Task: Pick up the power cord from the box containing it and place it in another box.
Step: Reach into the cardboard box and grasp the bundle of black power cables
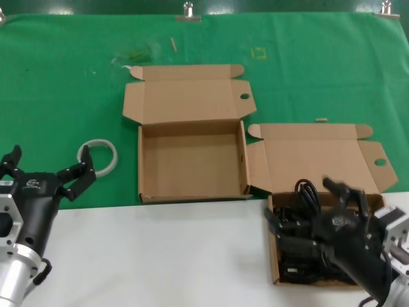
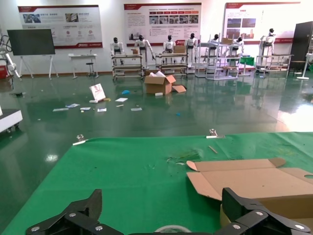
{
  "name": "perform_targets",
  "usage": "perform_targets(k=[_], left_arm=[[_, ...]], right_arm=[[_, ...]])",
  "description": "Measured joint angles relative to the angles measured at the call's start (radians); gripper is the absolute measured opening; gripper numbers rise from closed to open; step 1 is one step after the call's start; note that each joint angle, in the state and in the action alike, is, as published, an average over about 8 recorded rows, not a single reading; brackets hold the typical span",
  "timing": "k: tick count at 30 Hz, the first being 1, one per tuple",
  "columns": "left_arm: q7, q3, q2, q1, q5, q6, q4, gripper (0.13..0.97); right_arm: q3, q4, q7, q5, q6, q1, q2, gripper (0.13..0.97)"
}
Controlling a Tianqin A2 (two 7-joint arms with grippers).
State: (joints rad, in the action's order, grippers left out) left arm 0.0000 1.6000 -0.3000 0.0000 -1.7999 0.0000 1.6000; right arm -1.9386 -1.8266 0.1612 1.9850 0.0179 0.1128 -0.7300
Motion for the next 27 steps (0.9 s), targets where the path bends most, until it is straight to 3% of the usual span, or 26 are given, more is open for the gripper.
perform_targets(k=[10, 18, 24, 27], left_arm=[[0.0, 0.0, 0.0, 0.0, 0.0, 0.0, 0.0, 0.772], [0.0, 0.0, 0.0, 0.0, 0.0, 0.0, 0.0, 0.579], [0.0, 0.0, 0.0, 0.0, 0.0, 0.0, 0.0, 0.449], [-0.001, 0.0, 0.0, 0.0, 0.0, 0.0, 0.0, 0.371]], right_arm=[[-0.108, 0.195, -0.005, 0.044, -0.067, -0.054, -0.032, 0.948], [-0.157, 0.321, -0.042, 0.039, -0.07, -0.117, -0.013, 0.892], [-0.168, 0.365, -0.05, 0.038, -0.061, -0.142, 0.002, 0.809], [-0.172, 0.375, -0.053, 0.037, -0.059, -0.148, 0.005, 0.809]])
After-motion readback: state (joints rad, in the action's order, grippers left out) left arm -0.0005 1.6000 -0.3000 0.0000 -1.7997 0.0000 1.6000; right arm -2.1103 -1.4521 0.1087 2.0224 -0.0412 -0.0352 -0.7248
